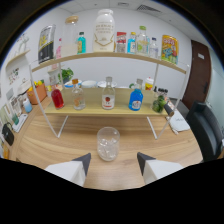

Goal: Make me a cup of Vodka Sunrise.

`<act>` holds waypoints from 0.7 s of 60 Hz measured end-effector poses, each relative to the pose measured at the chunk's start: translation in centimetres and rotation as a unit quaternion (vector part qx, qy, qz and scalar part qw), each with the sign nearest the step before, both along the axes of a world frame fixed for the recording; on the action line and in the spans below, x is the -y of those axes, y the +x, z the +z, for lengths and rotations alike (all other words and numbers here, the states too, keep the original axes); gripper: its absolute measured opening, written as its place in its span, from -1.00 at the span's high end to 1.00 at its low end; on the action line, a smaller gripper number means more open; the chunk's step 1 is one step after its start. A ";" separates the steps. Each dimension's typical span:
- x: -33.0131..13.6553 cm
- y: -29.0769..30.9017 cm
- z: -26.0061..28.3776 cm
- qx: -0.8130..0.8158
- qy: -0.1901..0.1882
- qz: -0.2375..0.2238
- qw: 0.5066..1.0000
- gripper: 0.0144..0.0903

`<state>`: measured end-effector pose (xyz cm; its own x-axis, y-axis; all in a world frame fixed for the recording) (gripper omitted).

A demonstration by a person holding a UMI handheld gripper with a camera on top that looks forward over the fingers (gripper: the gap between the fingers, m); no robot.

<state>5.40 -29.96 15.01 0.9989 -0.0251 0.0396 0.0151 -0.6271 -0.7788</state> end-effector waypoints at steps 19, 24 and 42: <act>3.1 -1.7 -0.5 0.006 -0.001 -0.017 1.000 -0.89; 3.6 -4.1 -0.3 -0.007 0.014 -0.014 1.000 -0.88; -1.6 -15.3 3.9 -0.051 0.133 0.040 0.989 -0.88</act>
<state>-9.86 -28.38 18.89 0.9966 0.0577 -0.0583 -0.0305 -0.3993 -0.9163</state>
